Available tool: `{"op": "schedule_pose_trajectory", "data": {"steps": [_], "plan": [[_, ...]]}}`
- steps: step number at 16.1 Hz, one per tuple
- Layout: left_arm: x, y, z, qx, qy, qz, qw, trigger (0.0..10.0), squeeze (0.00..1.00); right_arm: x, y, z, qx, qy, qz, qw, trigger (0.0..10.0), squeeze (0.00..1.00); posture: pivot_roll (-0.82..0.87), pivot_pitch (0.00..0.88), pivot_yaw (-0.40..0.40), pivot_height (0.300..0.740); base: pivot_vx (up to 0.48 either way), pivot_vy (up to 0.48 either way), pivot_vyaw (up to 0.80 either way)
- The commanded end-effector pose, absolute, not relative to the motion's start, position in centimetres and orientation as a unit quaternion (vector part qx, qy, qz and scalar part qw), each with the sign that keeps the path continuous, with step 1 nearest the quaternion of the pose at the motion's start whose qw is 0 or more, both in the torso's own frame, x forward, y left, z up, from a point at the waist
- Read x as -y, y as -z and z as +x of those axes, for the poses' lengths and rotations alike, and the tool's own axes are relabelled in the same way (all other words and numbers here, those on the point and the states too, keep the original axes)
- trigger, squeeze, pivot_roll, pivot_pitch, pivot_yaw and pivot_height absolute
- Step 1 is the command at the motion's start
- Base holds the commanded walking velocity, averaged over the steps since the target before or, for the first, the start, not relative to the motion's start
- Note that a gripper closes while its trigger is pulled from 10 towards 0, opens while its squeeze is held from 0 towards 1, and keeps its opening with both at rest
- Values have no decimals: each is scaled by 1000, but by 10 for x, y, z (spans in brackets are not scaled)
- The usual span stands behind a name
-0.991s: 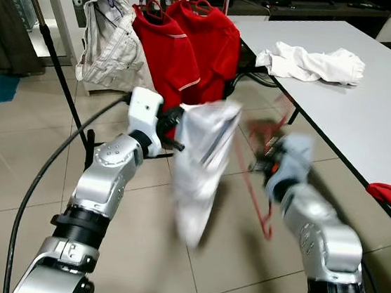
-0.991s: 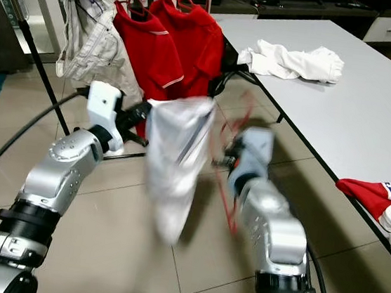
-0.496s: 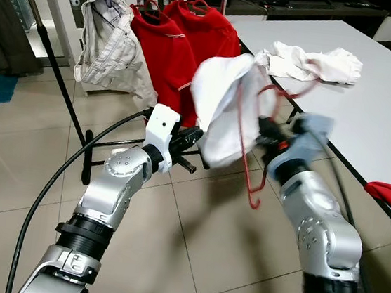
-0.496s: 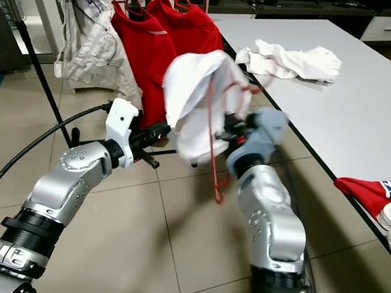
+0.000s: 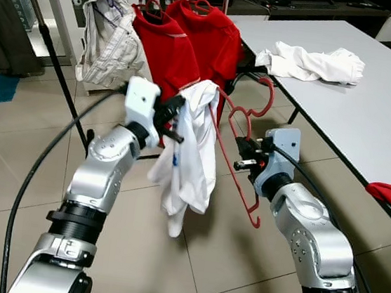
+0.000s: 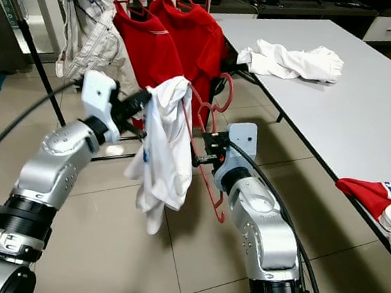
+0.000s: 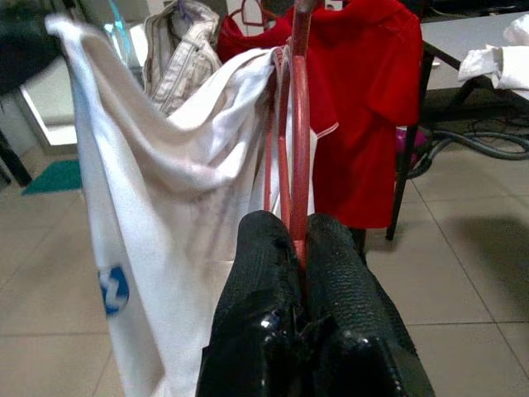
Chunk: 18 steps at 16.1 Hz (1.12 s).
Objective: Hang hanger
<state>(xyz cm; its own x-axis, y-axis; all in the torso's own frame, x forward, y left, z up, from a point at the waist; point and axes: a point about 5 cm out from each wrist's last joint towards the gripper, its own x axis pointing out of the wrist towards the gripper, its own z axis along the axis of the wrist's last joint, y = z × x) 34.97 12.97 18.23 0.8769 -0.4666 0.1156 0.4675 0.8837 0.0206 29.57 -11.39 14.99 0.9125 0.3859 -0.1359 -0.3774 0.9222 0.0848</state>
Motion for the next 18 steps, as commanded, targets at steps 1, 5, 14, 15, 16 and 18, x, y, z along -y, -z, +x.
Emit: {"op": "schedule_pose_trajectory", "data": {"steps": [1,5,14,15,16,18], "plan": [[-133,-196,353,87,236,-14,968,0,0,114,-138,294,-115,-207,-6,972,10000,0,-143,0,30,740,0,0,0],[-129,-208,350,103,299,-9,949,0,0,114,-121,286,-167,-231,-21,958,10000,0,-140,0,28,740,0,0,0],[-119,-180,316,1,482,45,875,0,0,153,-151,310,-57,-18,109,992,10000,0,-133,0,27,740,0,0,0],[-120,-175,314,-12,482,52,875,0,0,157,-160,312,-26,-1,140,990,10000,0,-133,0,27,740,0,0,0],[-120,-173,314,-17,479,54,876,0,0,157,-163,312,-15,1,150,989,10000,0,-130,0,24,740,0,0,0],[-123,-165,315,-33,458,69,886,0,0,156,-176,313,28,-4,175,984,10000,0,-130,0,24,740,0,0,0]]}}
